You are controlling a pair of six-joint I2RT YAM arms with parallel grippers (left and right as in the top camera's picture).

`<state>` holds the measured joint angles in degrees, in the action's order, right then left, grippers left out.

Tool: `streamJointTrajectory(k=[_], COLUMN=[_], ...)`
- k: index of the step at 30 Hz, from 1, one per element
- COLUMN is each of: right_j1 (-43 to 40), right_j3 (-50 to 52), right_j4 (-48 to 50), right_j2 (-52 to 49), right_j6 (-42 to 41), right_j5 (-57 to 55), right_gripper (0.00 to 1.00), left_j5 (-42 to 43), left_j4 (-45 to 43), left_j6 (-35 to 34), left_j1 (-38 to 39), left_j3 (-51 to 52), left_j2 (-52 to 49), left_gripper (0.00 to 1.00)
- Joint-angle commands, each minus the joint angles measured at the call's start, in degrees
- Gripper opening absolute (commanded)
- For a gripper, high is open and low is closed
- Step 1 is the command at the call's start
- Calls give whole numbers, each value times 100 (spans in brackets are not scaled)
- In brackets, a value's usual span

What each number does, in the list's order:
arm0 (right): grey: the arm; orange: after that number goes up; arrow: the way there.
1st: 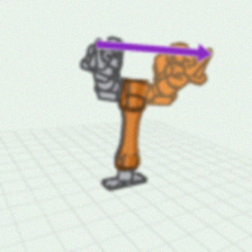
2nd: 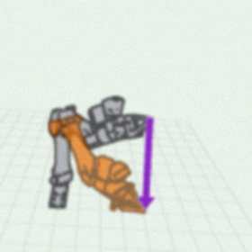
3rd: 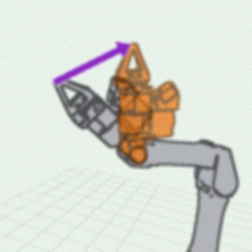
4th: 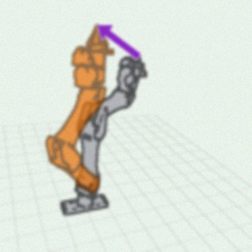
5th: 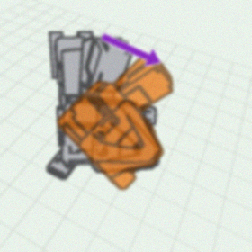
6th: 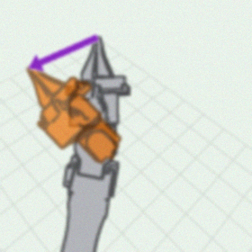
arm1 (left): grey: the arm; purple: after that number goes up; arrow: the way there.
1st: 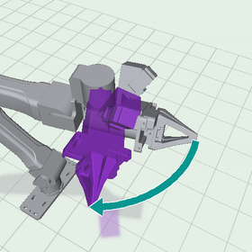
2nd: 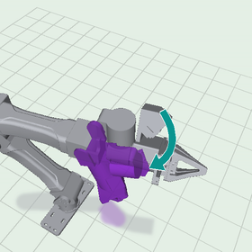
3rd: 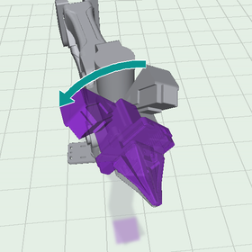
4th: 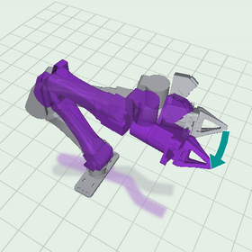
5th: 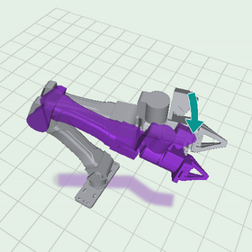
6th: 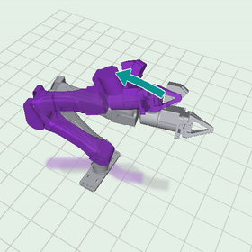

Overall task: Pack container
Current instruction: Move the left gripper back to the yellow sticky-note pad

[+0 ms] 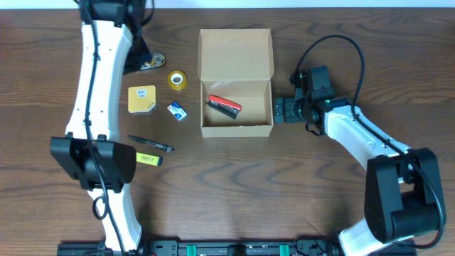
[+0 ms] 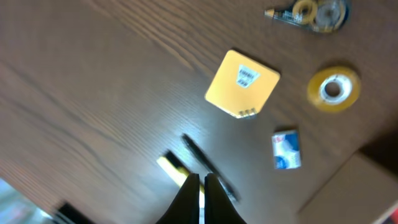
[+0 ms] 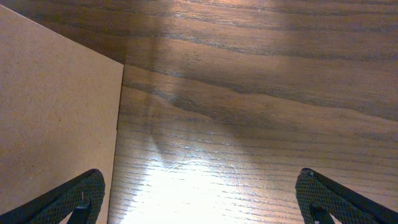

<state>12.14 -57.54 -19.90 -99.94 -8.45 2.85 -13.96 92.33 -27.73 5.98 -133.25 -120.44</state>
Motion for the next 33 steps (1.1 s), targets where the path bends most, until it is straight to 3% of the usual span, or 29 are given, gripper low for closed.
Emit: streamJointTrajectory(k=[1,5,8,13,18,24,30,31,33], right_j1=[-7,-7,-7,-7,-7,-7,-7,-7,-7], right_j3=[13,13,13,13,13,13,13,13,13], right_j4=[-4,-4,-4,-4,-4,-4,-4,-4,-4], right_j2=[-52,-52,-52,-52,-52,-52,-52,-52,-52], right_j6=[83,83,83,83,83,83,83,83,83], right_j5=[-2,-2,-2,-2,-2,-2,0,0,-2], right_gripper=[99,99,99,99,99,99,99,99,99], left_j5=[407,636,671,1856,2131,1569,1161,1163,1167], left_j4=[446,446,448,448,448,-31,-1071,-1325,-1764], left_j6=[1679,2529,2778,3204,3456,3545,3569,3567,3528], left_j1=[-205,-343,-376,-385,-382,-396,-420,-420,-417], left_j3=[-105,-105,-105,-61,455,2306,3211,3366,3624], left_j2=[22,22,22,24,201,1303,1593,1563,1478], left_gripper=[6,6,6,6,6,6,6,9,43])
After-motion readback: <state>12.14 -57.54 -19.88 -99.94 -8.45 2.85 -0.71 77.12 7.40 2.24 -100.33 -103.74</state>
